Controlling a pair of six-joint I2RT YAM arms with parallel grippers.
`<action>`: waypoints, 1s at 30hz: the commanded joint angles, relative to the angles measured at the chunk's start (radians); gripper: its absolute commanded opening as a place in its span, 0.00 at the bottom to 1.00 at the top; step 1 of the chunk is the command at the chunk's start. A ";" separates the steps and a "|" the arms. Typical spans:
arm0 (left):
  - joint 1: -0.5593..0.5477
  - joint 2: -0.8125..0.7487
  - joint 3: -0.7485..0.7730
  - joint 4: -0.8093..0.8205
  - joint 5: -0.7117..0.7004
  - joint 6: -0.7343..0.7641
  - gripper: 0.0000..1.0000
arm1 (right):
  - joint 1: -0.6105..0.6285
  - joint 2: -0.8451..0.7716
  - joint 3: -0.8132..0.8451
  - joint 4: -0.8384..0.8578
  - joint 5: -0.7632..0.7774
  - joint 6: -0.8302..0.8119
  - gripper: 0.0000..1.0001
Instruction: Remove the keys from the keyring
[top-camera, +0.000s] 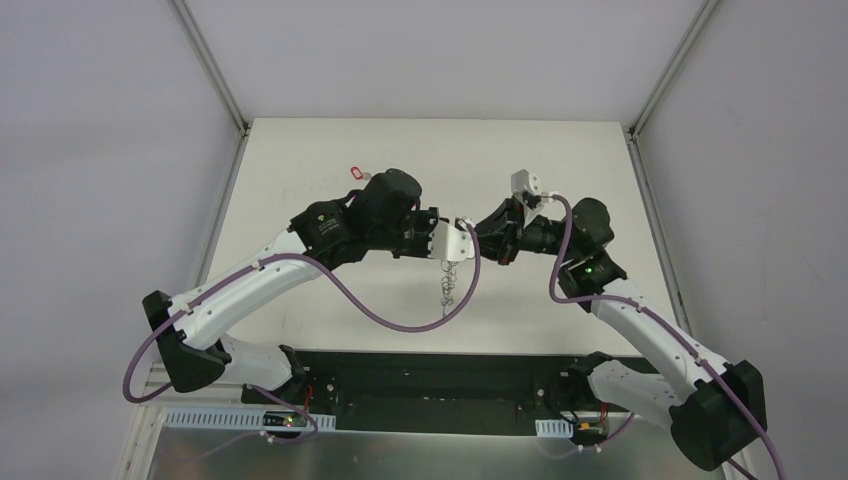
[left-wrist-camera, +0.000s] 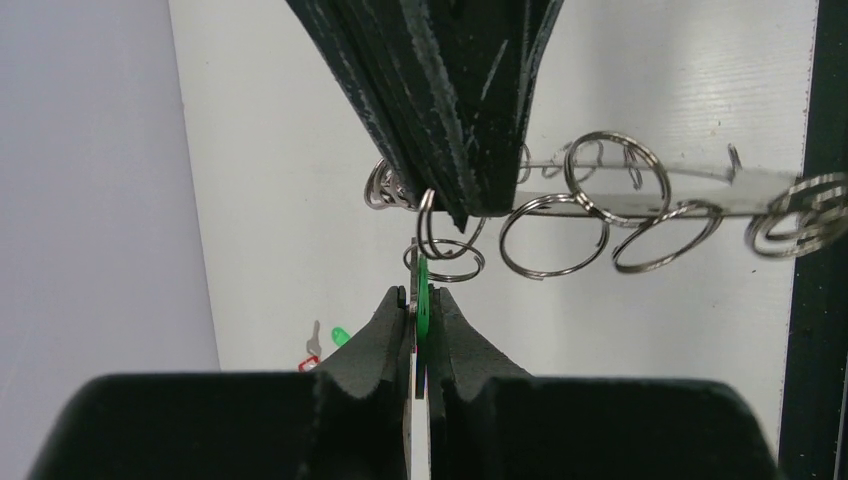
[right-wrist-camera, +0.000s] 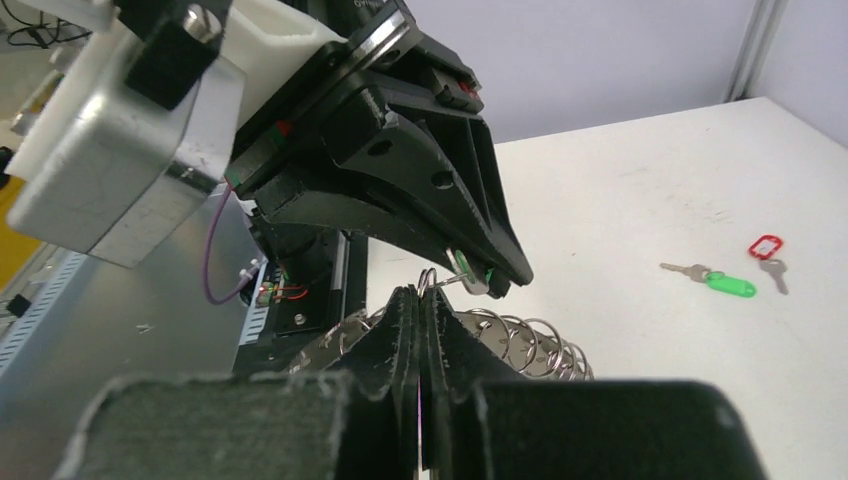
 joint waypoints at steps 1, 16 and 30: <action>-0.008 -0.018 0.036 0.024 -0.047 0.005 0.00 | -0.005 0.011 0.053 0.108 -0.103 0.096 0.00; -0.010 -0.043 0.012 0.020 0.018 -0.028 0.00 | -0.014 -0.085 -0.026 0.100 0.044 -0.064 0.00; -0.011 -0.007 0.017 -0.007 0.113 -0.146 0.00 | 0.002 -0.080 -0.024 0.086 0.123 -0.222 0.00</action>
